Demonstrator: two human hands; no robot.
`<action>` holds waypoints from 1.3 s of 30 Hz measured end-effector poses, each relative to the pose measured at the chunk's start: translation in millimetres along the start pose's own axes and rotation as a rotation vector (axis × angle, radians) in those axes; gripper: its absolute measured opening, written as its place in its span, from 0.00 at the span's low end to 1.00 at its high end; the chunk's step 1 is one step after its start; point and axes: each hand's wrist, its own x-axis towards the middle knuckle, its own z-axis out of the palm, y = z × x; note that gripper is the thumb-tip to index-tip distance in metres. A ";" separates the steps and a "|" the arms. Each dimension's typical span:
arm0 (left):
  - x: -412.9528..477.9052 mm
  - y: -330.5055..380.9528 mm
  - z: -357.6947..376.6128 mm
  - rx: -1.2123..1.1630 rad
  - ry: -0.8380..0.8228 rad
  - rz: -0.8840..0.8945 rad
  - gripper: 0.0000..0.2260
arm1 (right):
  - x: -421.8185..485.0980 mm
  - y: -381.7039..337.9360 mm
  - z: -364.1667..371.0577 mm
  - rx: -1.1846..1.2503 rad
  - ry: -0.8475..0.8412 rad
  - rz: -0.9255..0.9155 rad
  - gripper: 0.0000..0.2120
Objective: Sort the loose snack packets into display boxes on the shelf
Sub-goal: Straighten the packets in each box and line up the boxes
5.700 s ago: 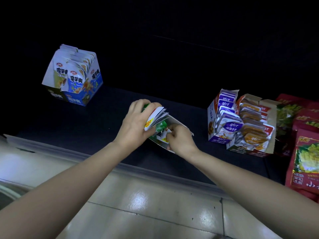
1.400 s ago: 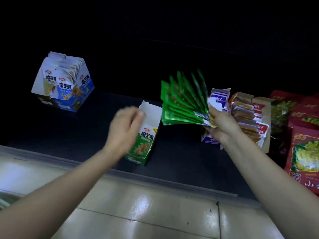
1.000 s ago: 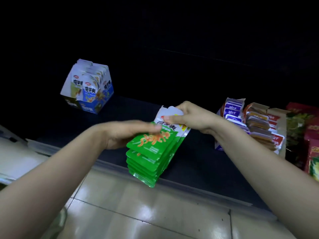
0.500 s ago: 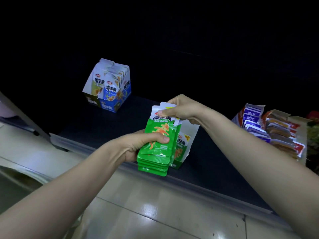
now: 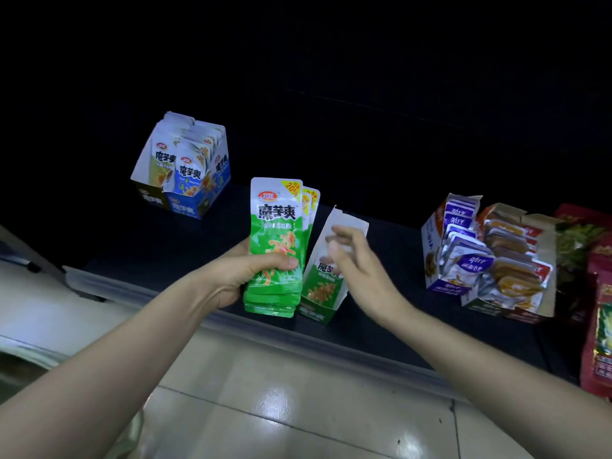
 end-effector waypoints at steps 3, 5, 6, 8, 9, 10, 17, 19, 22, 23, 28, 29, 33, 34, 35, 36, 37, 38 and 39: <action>1.8 0.5 2.3 0.069 -0.020 0.027 0.24 | -0.7 -5.4 6.2 0.180 -0.144 0.167 0.40; 1.4 1.1 8.4 0.116 -0.083 0.034 0.25 | 15.4 -16.1 9.0 0.368 -0.138 0.262 0.45; 1.1 1.0 12.5 0.154 -0.109 0.048 0.27 | 24.4 -19.3 12.1 0.427 -0.124 0.274 0.43; 1.9 -1.0 19.1 0.214 -0.065 0.111 0.31 | 37.1 -20.2 16.8 0.493 -0.067 0.256 0.28; 2.7 -3.0 21.1 0.211 -0.007 0.151 0.35 | 41.4 -18.0 18.1 0.508 -0.044 0.258 0.22; 3.0 -4.9 22.5 0.192 0.040 0.196 0.39 | 45.3 -14.3 19.4 0.516 -0.034 0.271 0.21; -0.3 -8.7 17.5 0.293 -0.069 0.499 0.36 | 60.8 -8.5 32.0 0.503 -0.076 0.384 0.51; -0.1 -7.9 13.2 0.315 -0.035 0.530 0.30 | 67.5 -0.1 35.1 0.480 -0.076 0.411 0.58; 3.9 -7.4 9.0 0.241 -0.033 0.477 0.22 | 62.4 -8.9 34.2 0.466 -0.065 0.482 0.50; 6.8 -7.9 8.4 0.236 -0.024 0.465 0.21 | 58.0 -15.1 33.5 0.458 -0.063 0.497 0.43; 16.2 -8.2 6.5 0.055 0.056 0.390 0.20 | 44.5 -19.1 20.1 0.454 -0.091 0.384 0.18; 17.3 -7.8 3.8 0.047 0.070 0.391 0.20 | 38.8 -18.3 17.8 0.356 -0.056 0.333 0.17; 22.4 -10.6 -5.6 -0.013 0.114 0.378 0.19 | 16.5 6.7 16.8 0.011 0.153 0.121 0.14; 24.1 -11.8 -5.4 -0.048 0.119 0.373 0.19 | 12.1 13.5 18.0 -0.080 0.131 0.091 0.15; 25.9 -12.8 -4.9 -0.078 0.126 0.369 0.19 | 9.7 18.9 19.0 -0.191 0.067 0.073 0.15; 27.2 -12.7 -4.2 -0.101 0.132 0.368 0.19 | 8.0 23.9 19.3 -0.328 -0.031 0.065 0.16; 28.5 -12.5 -4.1 -0.117 0.137 0.369 0.19 | 6.1 27.8 19.2 -0.485 -0.161 0.060 0.19; 29.4 -12.0 -3.6 -0.126 0.138 0.370 0.19 | 4.2 30.9 18.2 -0.631 -0.306 0.051 0.21; 30.5 -11.8 -3.5 -0.128 0.134 0.371 0.19 | 2.8 32.4 15.9 -0.741 -0.422 0.030 0.20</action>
